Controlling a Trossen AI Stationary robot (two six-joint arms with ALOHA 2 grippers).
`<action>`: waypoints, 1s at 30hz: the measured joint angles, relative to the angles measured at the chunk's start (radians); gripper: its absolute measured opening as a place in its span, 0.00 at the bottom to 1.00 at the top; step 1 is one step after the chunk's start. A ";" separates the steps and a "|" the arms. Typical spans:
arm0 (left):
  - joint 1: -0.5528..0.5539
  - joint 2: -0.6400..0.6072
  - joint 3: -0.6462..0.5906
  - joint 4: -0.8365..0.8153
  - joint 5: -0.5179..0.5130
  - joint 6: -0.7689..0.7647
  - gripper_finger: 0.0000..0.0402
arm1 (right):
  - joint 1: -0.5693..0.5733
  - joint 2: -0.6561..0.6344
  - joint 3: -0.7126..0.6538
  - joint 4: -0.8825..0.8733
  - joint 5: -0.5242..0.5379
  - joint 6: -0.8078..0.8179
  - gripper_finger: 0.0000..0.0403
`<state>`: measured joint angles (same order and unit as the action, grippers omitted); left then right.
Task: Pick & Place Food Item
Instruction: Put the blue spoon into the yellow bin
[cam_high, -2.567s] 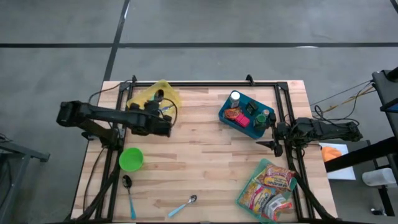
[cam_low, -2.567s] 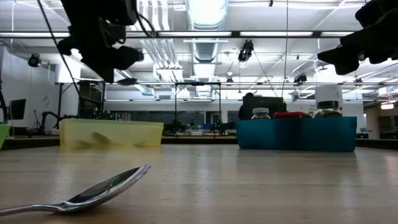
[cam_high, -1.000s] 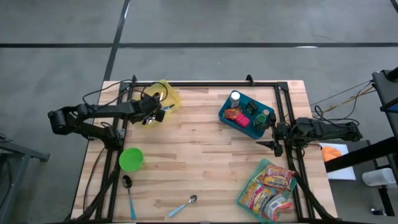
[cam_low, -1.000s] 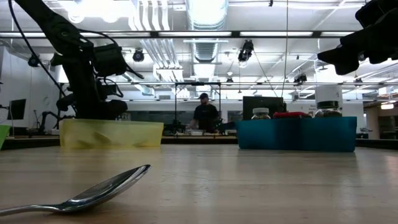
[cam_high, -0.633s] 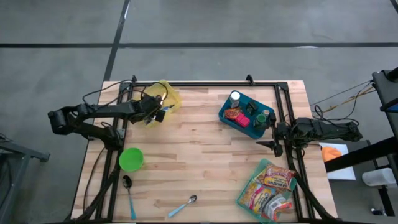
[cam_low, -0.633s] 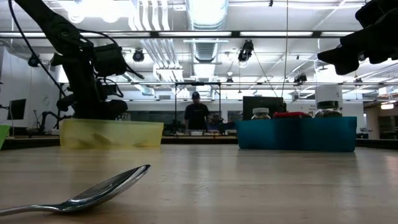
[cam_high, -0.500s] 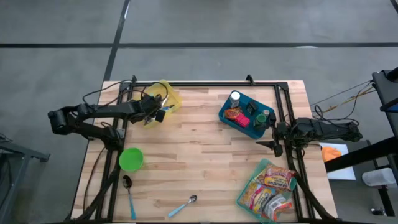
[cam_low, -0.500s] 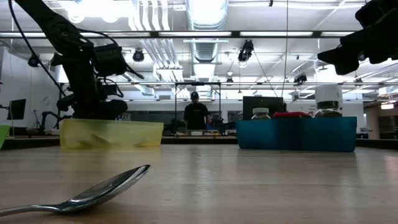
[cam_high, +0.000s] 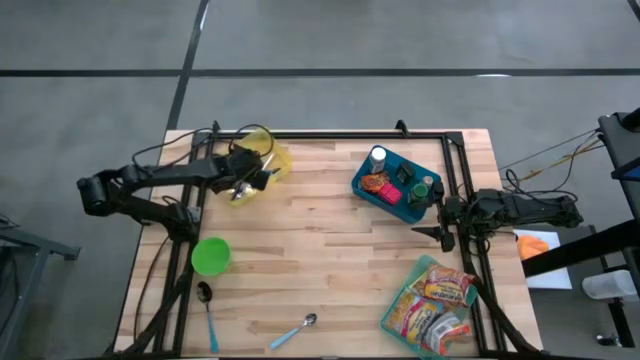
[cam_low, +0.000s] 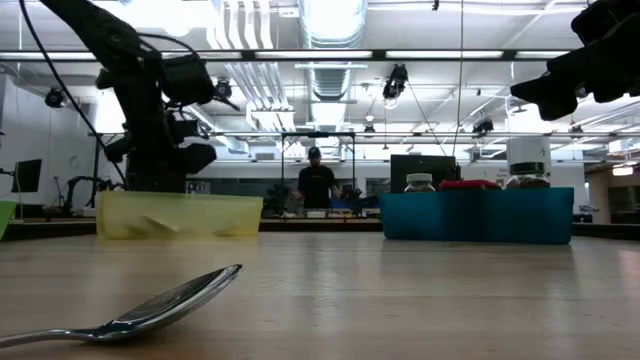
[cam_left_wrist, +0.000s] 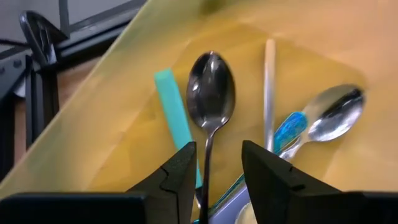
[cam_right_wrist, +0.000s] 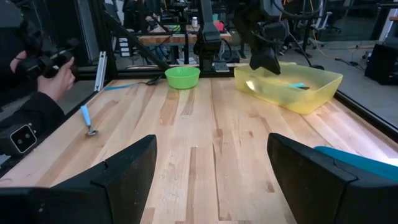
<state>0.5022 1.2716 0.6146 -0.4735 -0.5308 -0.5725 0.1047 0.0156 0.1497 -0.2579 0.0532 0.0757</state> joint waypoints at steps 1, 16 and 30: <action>-0.004 0.000 0.016 -0.016 0.000 0.000 0.32 | 0.000 0.000 0.000 0.000 0.000 0.000 0.75; -0.287 0.000 0.248 -0.260 -0.001 -0.115 0.32 | 0.000 0.000 0.000 0.000 0.000 0.000 0.75; -0.673 0.015 0.256 -0.291 -0.029 -0.423 0.32 | 0.000 0.000 0.000 0.000 0.000 0.000 0.75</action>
<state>-0.1706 1.2867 0.8707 -0.7649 -0.5602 -0.9955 0.1043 0.0158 0.1497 -0.2577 0.0532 0.0757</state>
